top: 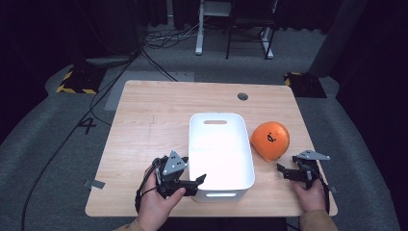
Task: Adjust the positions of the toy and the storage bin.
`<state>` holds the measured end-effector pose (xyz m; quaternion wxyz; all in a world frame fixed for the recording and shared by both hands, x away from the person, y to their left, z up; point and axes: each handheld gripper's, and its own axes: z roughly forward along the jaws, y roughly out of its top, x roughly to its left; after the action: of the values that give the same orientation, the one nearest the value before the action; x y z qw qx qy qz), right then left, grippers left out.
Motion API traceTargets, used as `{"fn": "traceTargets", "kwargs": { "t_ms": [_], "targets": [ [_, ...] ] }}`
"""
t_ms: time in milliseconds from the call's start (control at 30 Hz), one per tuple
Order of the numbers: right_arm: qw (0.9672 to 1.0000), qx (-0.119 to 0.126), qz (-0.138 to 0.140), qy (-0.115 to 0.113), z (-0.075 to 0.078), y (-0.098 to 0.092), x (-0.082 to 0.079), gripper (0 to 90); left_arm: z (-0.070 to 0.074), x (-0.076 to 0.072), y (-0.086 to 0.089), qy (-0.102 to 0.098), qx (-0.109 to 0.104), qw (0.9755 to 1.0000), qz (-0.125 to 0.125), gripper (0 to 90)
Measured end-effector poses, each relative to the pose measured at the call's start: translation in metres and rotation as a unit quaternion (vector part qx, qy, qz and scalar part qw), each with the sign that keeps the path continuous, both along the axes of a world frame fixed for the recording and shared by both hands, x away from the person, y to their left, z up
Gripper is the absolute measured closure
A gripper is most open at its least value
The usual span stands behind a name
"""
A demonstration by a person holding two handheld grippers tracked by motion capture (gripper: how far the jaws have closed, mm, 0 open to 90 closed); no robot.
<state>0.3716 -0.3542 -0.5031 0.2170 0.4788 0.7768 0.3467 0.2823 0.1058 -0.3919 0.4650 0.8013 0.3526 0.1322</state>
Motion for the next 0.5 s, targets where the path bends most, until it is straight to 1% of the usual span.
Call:
{"fn": "traceTargets", "kwargs": {
  "t_ms": [33, 67, 100, 133, 167, 200, 333, 367, 400, 433, 467, 500],
  "targets": [
    [1.0000, 0.001, -0.001, 0.000, 0.000, 0.000, 0.000, 19.8, 0.003, -0.001, 0.002, -0.004, -0.003, 1.0000, 0.001, 21.2],
    [1.0000, 0.001, -0.001, 0.000, 0.000, 0.000, 0.000, 19.8, 0.003, -0.001, 0.002, -0.004, -0.003, 1.0000, 0.001, 21.2],
    [1.0000, 0.001, 0.000, 0.000, 0.000, 0.000, 0.000, 19.8, 0.008, 0.000, 0.006, -0.015, -0.004, 0.9999, 0.001, 21.2],
    [1.0000, 0.001, 0.000, 0.000, 0.000, 0.000, 0.000, 19.8, 0.008, 0.000, 0.006, -0.015, -0.004, 0.9999, 0.001, 21.3],
    [1.0000, 0.001, 0.000, 0.000, 0.000, 0.000, 0.000, 19.8, 0.012, 0.002, 0.012, -0.024, -0.005, 0.9997, 0.009, 21.6],
    [1.0000, 0.000, 0.000, 0.000, 0.000, 0.000, 0.000, 19.8, 0.013, 0.004, 0.016, -0.026, -0.005, 0.9996, 0.013, 22.0],
    [1.0000, 0.001, -0.001, 0.000, 0.000, 0.000, 0.000, 19.9, 0.013, 0.016, 0.034, -0.042, -0.001, 0.9984, 0.038, 24.2],
    [1.0000, 0.001, -0.001, 0.000, 0.000, 0.000, 0.000, 19.9, 0.013, 0.016, 0.034, -0.042, -0.001, 0.9984, 0.038, 24.5],
    [1.0000, 0.001, -0.001, 0.000, 0.000, 0.000, 0.000, 19.9, 0.010, 0.025, 0.045, -0.053, 0.009, 0.9973, 0.051, 24.8],
    [1.0000, 0.000, 0.000, 0.000, 0.000, 0.000, 0.000, 19.9, 0.010, 0.025, 0.045, -0.053, 0.009, 0.9973, 0.051, 25.1],
    [1.0000, 0.000, 0.000, 0.000, 0.000, 0.000, 0.000, 19.9, 0.005, 0.033, 0.055, -0.052, 0.020, 0.9964, 0.064, 25.6],
    [1.0000, 0.000, 0.000, 0.000, 0.000, 0.000, 0.000, 19.9, 0.002, 0.037, 0.059, -0.049, 0.026, 0.9960, 0.070, 25.7]
  ]
}}
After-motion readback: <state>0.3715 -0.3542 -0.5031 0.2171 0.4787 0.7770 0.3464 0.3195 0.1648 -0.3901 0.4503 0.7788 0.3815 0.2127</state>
